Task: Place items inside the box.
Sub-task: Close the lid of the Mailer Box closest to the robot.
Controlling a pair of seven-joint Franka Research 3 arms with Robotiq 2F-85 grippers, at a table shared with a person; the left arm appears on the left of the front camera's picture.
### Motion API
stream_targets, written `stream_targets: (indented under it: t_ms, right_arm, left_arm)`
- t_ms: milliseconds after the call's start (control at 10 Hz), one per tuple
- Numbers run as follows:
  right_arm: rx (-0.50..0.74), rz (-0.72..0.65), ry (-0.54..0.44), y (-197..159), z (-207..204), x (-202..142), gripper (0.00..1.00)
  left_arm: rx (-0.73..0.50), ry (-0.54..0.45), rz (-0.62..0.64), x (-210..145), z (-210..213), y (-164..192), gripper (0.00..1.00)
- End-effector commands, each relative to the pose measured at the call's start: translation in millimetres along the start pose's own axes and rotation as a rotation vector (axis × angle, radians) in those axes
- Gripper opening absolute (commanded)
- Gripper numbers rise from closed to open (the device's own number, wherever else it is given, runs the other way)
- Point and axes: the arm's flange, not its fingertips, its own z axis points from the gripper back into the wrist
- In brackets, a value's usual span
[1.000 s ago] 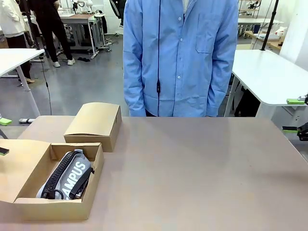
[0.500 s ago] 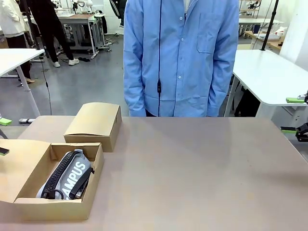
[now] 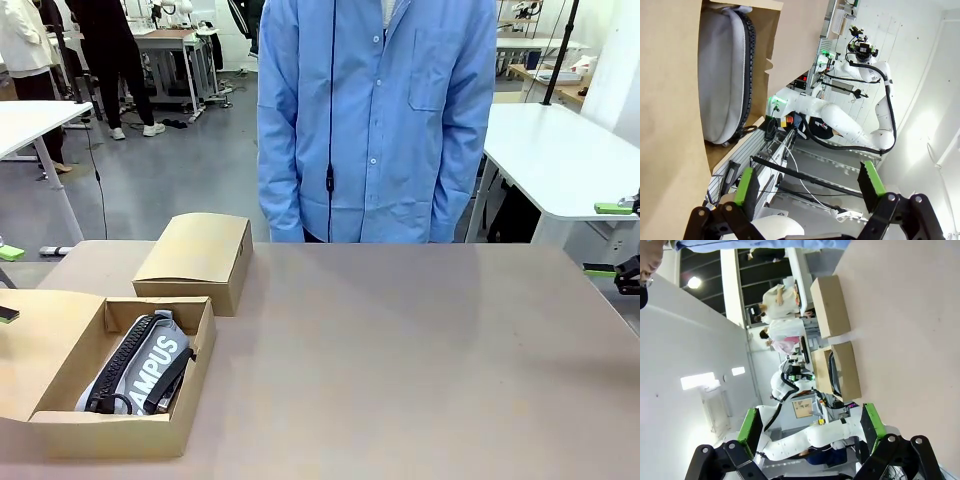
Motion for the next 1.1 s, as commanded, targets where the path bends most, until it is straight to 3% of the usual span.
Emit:
stream_targets:
  t_ms: [0, 200, 400, 500, 600, 700, 800, 900, 1000]
  right_arm:
    - [0.02, -0.018, -0.003, 5, 0, 1, 1.0]
    - [0.02, -0.018, -0.003, 5, 0, 1, 1.0]
    - [0.02, -0.018, -0.003, 5, 0, 1, 1.0]
    - [0.02, -0.018, -0.003, 5, 0, 1, 1.0]
    - [0.02, -0.018, -0.003, 5, 0, 1, 1.0]
    - [0.02, -0.018, -0.003, 5, 0, 1, 1.0]
    - [0.02, -0.018, -0.003, 5, 0, 1, 1.0]
    - [0.02, -0.018, -0.003, 5, 0, 1, 1.0]
    - [0.02, -0.018, -0.003, 5, 0, 1, 1.0]
  left_arm:
    - [0.004, 0.015, -0.019, -5, 0, 1, 1.0]
    - [0.0, 0.0, 0.0, 0, 0, 0, 1.0]
    - [-0.145, -0.22, -0.542, 14, 9, -24, 1.0]
    - [-0.154, -0.386, -0.688, 18, 26, -26, 1.0]
    - [-0.235, -0.472, -0.743, 14, 46, -28, 1.0]
    - [-0.222, -0.531, -0.802, 12, 58, -29, 1.0]
    - [-0.121, -0.473, -0.835, 10, 59, -31, 1.0]
    - [0.057, -0.439, -0.602, 19, 51, -40, 1.0]
    - [-0.191, -0.475, -0.708, 9, 65, -39, 1.0]
